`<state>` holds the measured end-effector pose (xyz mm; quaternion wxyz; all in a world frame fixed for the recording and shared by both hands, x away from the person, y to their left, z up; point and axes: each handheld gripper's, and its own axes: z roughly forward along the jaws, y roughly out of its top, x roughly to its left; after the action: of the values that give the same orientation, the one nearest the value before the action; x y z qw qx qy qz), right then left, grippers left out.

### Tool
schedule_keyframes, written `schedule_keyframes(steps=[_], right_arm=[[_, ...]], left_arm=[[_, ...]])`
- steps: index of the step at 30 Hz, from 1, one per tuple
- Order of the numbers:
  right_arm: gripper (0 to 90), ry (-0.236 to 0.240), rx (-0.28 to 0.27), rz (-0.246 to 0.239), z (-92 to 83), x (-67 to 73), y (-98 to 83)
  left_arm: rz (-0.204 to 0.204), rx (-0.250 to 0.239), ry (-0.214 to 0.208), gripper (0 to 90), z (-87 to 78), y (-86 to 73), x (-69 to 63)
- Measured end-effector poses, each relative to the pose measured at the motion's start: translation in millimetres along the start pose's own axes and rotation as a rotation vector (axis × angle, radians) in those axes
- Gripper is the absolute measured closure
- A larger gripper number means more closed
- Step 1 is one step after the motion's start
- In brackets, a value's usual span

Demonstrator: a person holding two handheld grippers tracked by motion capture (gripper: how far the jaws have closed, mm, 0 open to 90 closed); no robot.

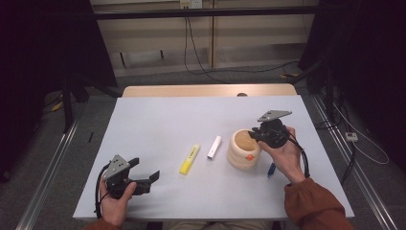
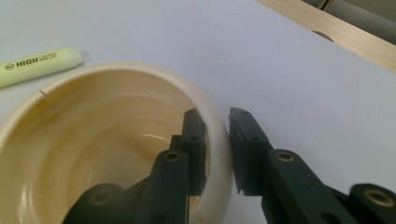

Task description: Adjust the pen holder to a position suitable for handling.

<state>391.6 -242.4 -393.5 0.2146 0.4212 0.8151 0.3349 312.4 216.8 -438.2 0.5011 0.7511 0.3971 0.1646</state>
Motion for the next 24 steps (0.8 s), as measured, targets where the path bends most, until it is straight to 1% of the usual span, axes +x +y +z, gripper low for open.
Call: schedule_keyframes(steps=[2,5,7,10,12,13,15,16,18,21,23,24], right_arm=[[76.1,0.015,-0.001,0.0,0.4,0.1,0.3],[74.6,0.021,0.002,0.002,2.2,0.4,-0.1],[74.5,0.018,0.003,0.001,2.5,0.7,-0.3],[72.9,0.022,0.003,0.014,1.8,0.0,-1.9],[72.4,0.025,0.004,0.012,1.8,0.2,-2.3],[70.7,0.019,0.008,0.01,1.6,0.6,-2.8],[66.7,0.023,0.008,0.008,1.8,0.8,-3.7],[66.2,0.025,0.005,0.006,1.8,0.9,-4.1],[59.9,0.034,-0.003,0.015,1.6,0.5,-4.5],[54.7,0.043,-0.023,0.022,0.2,-0.4,-4.6],[49.6,0.071,-0.047,0.031,-1.0,-1.8,-5.4],[47.8,0.074,-0.054,0.035,-1.5,-2.2,-5.8]], left_arm=[[0.0,-0.001,0.0,6.0,-0.3,0.1,-0.1],[0.001,0.001,-0.002,6.0,0.1,0.1,0.1],[0.001,0.003,-0.005,6.0,0.4,0.1,0.1],[0.004,0.008,-0.006,6.0,0.6,0.1,0.1],[0.003,0.009,-0.008,6.0,0.9,0.1,0.0],[0.004,0.011,-0.01,6.0,0.9,0.1,-0.1],[0.005,0.011,-0.011,6.1,0.7,0.1,-0.4],[0.006,0.01,-0.012,6.1,0.6,0.2,-0.3],[0.003,0.011,-0.012,6.1,0.7,0.1,0.0],[0.003,0.01,-0.012,6.1,0.7,0.1,0.1],[0.002,0.01,-0.013,6.1,0.7,0.1,0.0],[0.003,0.011,-0.013,6.1,0.7,0.1,0.0]])
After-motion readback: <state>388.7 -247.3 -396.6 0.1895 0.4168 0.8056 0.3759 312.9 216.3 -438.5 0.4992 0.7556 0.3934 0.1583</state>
